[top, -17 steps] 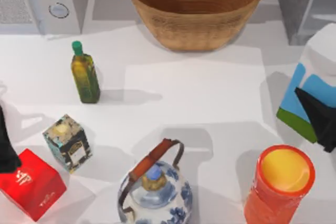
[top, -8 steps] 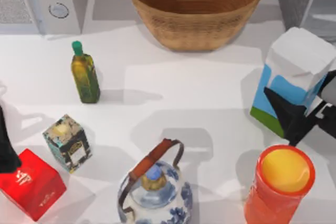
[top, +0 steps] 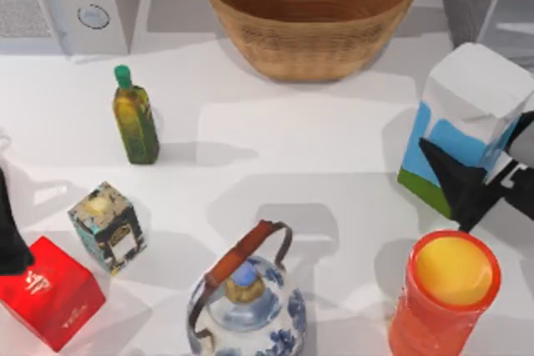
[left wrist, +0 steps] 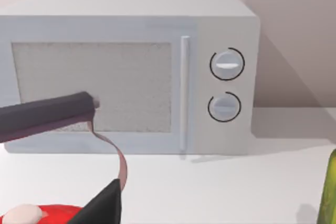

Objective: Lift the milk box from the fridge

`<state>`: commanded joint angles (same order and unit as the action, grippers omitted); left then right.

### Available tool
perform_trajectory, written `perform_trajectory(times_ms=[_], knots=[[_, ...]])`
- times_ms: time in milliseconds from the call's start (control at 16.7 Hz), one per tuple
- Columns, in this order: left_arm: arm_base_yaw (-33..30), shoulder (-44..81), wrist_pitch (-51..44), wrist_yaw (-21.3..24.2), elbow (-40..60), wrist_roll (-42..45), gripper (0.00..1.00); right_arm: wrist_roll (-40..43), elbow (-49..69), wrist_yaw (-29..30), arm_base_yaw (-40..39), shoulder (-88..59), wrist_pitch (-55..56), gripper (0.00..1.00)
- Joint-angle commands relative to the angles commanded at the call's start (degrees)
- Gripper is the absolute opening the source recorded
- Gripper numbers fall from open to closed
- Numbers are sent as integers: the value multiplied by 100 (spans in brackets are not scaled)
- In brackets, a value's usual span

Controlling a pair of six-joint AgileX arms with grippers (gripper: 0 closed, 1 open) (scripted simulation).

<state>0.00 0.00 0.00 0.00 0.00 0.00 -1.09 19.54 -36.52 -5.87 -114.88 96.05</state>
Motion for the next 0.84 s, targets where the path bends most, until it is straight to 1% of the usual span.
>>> perform_trajectory(times_ms=[480, 540, 840], knots=[[0, 0, 0, 0, 0, 0, 100, 0, 0, 0, 0, 0, 0, 98], [0, 0, 0, 0, 0, 0, 100, 0, 0, 0, 0, 0, 0, 100], [0, 0, 0, 0, 0, 0, 100, 0, 0, 0, 0, 0, 0, 100]])
